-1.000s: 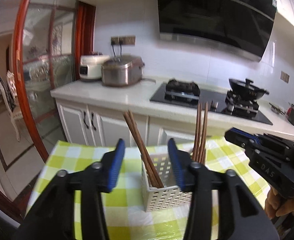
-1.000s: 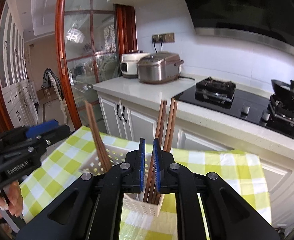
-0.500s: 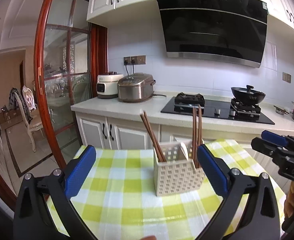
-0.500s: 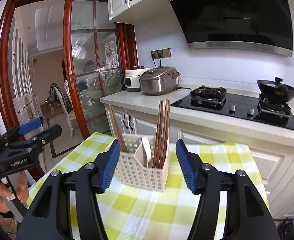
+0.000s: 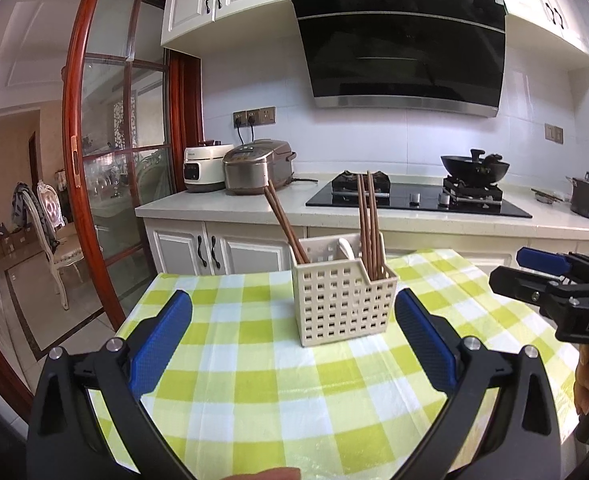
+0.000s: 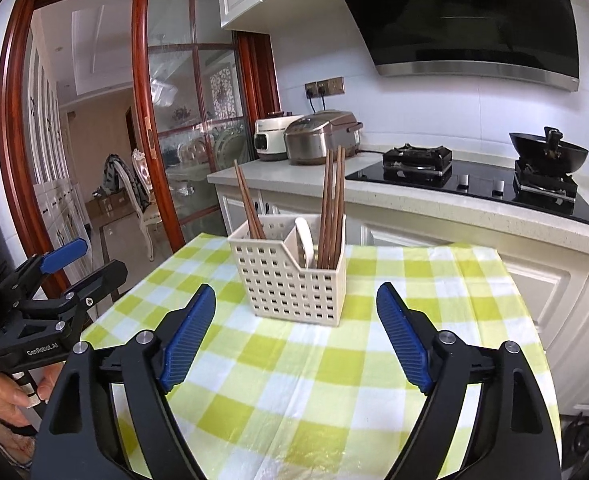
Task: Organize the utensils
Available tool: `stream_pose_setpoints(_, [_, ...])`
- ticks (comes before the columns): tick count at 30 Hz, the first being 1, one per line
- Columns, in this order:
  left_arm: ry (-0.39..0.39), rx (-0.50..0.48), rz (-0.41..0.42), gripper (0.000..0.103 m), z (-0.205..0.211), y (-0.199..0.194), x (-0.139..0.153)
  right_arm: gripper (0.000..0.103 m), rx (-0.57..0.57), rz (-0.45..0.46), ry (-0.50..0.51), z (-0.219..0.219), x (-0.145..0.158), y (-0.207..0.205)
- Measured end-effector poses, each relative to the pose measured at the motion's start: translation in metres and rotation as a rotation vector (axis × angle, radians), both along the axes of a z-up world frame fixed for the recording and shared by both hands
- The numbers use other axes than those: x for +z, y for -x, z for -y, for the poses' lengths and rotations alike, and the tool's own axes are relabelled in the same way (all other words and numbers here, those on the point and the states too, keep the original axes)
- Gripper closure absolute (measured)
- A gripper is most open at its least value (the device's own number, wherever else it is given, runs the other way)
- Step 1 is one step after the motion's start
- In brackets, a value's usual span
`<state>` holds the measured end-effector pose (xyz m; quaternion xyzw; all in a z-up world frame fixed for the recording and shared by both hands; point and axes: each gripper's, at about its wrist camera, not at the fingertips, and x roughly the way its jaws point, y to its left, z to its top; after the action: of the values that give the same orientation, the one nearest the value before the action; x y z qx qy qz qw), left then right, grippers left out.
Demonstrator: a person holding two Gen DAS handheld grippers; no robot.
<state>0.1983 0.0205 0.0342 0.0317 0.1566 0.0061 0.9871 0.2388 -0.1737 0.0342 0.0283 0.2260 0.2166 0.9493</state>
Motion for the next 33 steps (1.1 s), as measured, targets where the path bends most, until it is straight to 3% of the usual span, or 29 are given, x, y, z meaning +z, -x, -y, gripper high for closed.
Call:
stream_pose_setpoints(10, [0.007, 0.002, -0.033, 0.005, -0.001, 0.002, -0.007, 0.018, 0.022, -0.013, 0.046, -0.004, -0.017, 0.013])
stream_pose_setpoints(33, [0.021, -0.005, -0.001, 0.005, 0.007, 0.013, -0.004, 0.018, 0.008, 0.025, 0.024, 0.001, -0.008, 0.022])
